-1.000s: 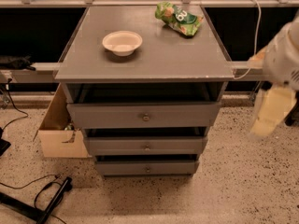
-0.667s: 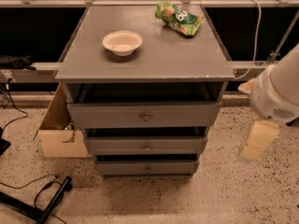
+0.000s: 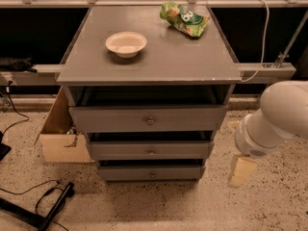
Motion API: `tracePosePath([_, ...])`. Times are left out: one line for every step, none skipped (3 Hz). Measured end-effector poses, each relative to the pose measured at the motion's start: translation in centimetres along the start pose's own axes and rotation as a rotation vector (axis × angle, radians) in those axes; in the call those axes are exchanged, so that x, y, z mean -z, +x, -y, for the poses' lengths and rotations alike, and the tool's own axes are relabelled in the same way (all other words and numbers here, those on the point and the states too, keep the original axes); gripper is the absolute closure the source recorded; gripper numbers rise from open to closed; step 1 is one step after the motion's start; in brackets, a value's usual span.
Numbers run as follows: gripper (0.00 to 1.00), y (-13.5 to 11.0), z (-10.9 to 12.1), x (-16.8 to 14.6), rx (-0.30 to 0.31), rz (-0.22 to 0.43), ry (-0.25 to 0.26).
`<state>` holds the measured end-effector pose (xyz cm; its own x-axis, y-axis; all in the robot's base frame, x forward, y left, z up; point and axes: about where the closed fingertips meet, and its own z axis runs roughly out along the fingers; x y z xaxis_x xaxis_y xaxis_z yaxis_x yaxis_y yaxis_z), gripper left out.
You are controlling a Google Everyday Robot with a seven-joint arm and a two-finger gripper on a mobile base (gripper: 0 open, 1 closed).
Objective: Open middle drawer
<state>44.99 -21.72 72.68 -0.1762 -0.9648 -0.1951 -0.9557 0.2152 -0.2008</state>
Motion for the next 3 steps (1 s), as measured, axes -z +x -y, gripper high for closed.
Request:
tracePosePath([0.00, 1.0, 0.4, -5.9, -0.019, 0.018, -0.038])
tracePosePath([0.00, 0.9, 0.4, -6.6, -0.013, 0.021, -0.040])
tracePosePath([0.00, -0.2, 0.3, -11.6, 0.034, 0.041, -0.057])
